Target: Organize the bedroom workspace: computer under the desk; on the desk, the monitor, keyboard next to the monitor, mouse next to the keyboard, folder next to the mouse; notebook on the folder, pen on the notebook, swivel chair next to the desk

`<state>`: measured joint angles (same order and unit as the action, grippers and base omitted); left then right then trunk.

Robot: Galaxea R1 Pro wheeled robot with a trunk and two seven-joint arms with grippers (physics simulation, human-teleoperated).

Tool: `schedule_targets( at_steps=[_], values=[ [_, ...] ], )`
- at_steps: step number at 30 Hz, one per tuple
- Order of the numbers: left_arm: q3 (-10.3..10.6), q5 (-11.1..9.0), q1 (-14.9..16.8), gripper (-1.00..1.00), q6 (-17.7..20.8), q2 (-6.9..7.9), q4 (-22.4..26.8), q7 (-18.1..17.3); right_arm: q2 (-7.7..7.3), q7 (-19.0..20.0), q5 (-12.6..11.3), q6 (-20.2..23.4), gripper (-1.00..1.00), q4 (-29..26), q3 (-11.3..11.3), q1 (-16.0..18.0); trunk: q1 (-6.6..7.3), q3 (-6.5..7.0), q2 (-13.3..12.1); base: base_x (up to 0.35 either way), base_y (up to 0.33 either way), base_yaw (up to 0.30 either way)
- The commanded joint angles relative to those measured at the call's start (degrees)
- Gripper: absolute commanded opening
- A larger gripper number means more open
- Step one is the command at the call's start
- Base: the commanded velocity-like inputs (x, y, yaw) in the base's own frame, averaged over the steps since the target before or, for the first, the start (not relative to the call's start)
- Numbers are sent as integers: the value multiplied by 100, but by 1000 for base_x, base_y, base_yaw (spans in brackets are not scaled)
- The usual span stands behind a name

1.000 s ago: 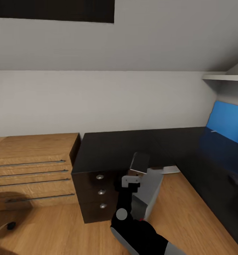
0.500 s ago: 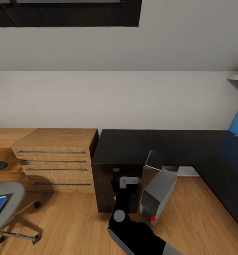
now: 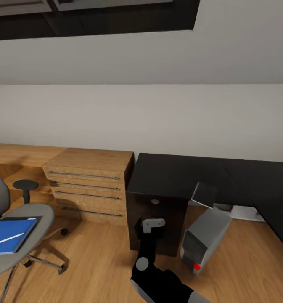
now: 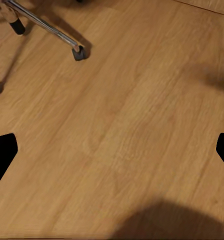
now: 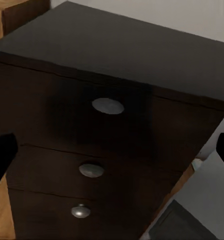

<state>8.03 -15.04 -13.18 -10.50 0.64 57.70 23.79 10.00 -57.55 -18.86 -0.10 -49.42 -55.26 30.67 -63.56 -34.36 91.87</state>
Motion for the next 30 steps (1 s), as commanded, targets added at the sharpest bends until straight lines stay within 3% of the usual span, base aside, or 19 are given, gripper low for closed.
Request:
schedule_targets(
  at_steps=[1,6,30],
  values=[
    [25,-60,0,100,-31,7,5,30,0,32,8,-90,100,77,-28,9,0,-6,3,0,0,279],
    [24,-60,0,100,-31,8,4,29,0,163,204,-247,100,203,-49,9,0,-17,3,0,0,279],
    [23,-60,0,100,-31,7,-5,29,0,183,252,-380,100,352,-55,9,0,-74,3,0,0,279]
  ],
)
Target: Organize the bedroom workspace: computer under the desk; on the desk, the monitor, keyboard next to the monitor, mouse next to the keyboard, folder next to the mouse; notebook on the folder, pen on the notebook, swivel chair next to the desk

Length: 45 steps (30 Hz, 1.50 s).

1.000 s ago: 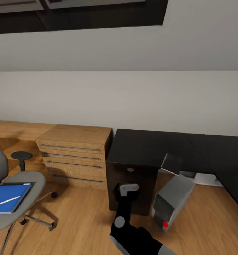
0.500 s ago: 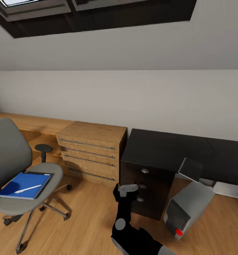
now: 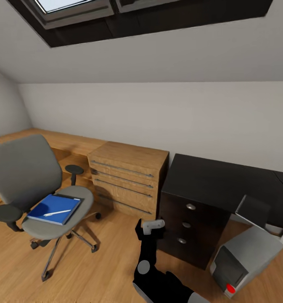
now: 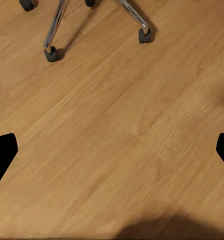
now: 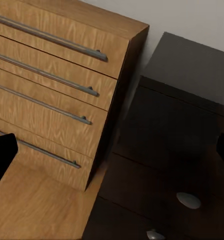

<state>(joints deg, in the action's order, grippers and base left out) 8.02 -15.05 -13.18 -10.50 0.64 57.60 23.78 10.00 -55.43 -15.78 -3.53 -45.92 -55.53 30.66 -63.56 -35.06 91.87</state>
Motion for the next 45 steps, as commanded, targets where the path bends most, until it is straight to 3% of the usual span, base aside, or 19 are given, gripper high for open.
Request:
schedule_targets(
  at_steps=[1,45],
  values=[
    [24,-60,0,100,-31,7,5,30,0,-30,-57,-38,100,2,-28,10,0,-7,3,0,0,279],
    [24,-60,0,100,-40,7,5,30,0,-30,172,-49,100,127,-39,10,0,-114,3,0,0,279]
  ],
)
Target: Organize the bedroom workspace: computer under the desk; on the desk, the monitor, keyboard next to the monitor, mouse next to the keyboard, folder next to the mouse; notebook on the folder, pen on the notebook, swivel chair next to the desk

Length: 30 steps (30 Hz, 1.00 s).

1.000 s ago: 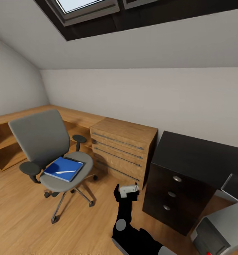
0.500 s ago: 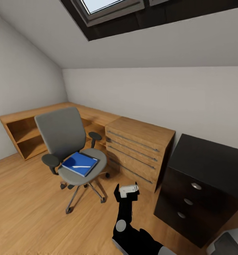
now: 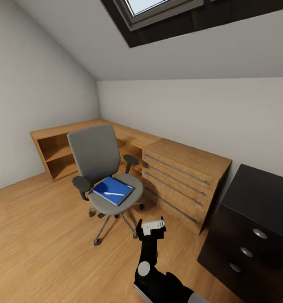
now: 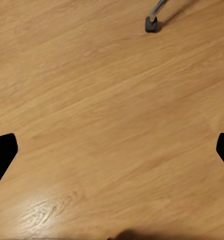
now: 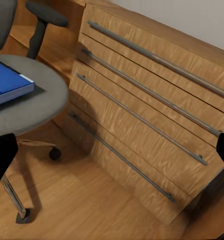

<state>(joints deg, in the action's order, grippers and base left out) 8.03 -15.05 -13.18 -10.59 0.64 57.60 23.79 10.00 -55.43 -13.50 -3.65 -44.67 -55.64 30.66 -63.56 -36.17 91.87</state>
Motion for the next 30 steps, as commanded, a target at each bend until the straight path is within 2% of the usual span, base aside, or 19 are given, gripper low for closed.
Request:
schedule_targets(
  at_steps=[1,30],
  values=[
    [24,-60,0,100,-32,7,5,29,0,-30,-57,-38,100,2,-31,10,0,-7,3,0,0,279],
    [25,-60,0,100,-31,8,5,29,0,-30,-58,-111,100,2,-52,10,0,-90,3,0,0,276]
  ],
)
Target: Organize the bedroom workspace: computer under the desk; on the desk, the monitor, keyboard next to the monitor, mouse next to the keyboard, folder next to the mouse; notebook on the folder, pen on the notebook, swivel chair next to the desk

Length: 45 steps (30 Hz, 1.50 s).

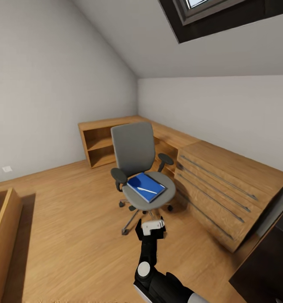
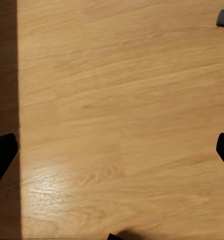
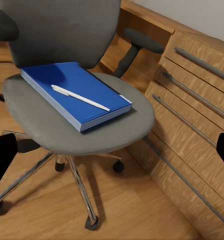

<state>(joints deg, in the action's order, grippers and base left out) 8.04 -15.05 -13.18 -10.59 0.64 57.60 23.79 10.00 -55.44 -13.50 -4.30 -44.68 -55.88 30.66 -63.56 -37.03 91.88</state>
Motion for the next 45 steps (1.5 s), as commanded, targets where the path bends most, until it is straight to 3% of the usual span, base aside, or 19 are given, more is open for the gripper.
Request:
schedule_targets(
  at_steps=[1,10,23,34,35,45],
  values=[
    [24,-60,0,100,-31,7,5,30,0,-28,-58,-73,100,3,-29,10,0,-8,3,0,0,275],
    [23,-60,0,100,-38,8,5,30,0,-28,-54,-211,100,-6,-29,10,0,-27,3,0,0,167],
    [23,-60,0,100,-39,7,5,30,0,-28,23,-253,100,-6,-34,10,0,-29,3,0,0,13],
    [25,-60,0,100,-40,7,5,28,0,-28,23,-584,100,2,-35,10,0,-29,3,2,1,0],
    [27,-60,0,100,-48,11,5,21,0,71,29,-823,100,8,-32,10,0,-29,3,244,198,0],
    [23,-60,0,100,-46,6,5,17,0,120,11,-998,100,213,33,10,0,-29,3,302,100,0]
  ],
)
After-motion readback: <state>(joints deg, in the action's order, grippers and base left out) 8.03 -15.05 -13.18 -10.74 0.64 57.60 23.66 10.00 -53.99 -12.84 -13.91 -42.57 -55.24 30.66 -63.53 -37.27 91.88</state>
